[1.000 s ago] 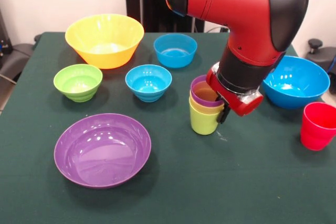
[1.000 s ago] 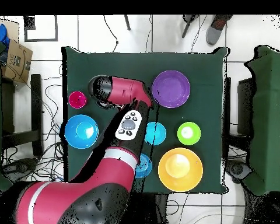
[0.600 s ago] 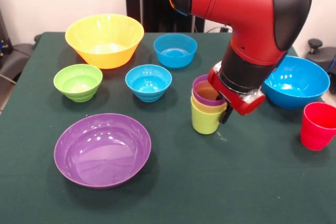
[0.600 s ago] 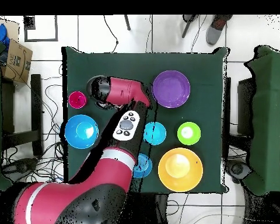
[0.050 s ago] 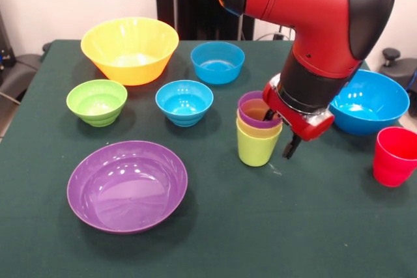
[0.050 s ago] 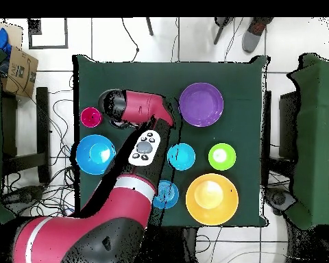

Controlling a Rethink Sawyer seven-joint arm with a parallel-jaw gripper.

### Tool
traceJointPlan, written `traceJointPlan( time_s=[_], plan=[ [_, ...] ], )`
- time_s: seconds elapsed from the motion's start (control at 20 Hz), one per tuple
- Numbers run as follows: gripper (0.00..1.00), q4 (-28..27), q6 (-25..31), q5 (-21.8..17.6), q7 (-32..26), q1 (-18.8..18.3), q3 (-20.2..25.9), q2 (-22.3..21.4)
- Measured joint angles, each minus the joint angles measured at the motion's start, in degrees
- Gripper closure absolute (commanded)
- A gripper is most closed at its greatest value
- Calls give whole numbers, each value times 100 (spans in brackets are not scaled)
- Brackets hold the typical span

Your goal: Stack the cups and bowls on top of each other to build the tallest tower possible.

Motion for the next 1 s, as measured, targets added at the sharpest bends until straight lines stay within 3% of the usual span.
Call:
traceJointPlan(
  time_s=[0.4,1.0],
  plan=[
    [0,2,-16,-1,0,-1,0,-57],
    [0,5,6,-2,0,-1,-1,-541]
  ],
)
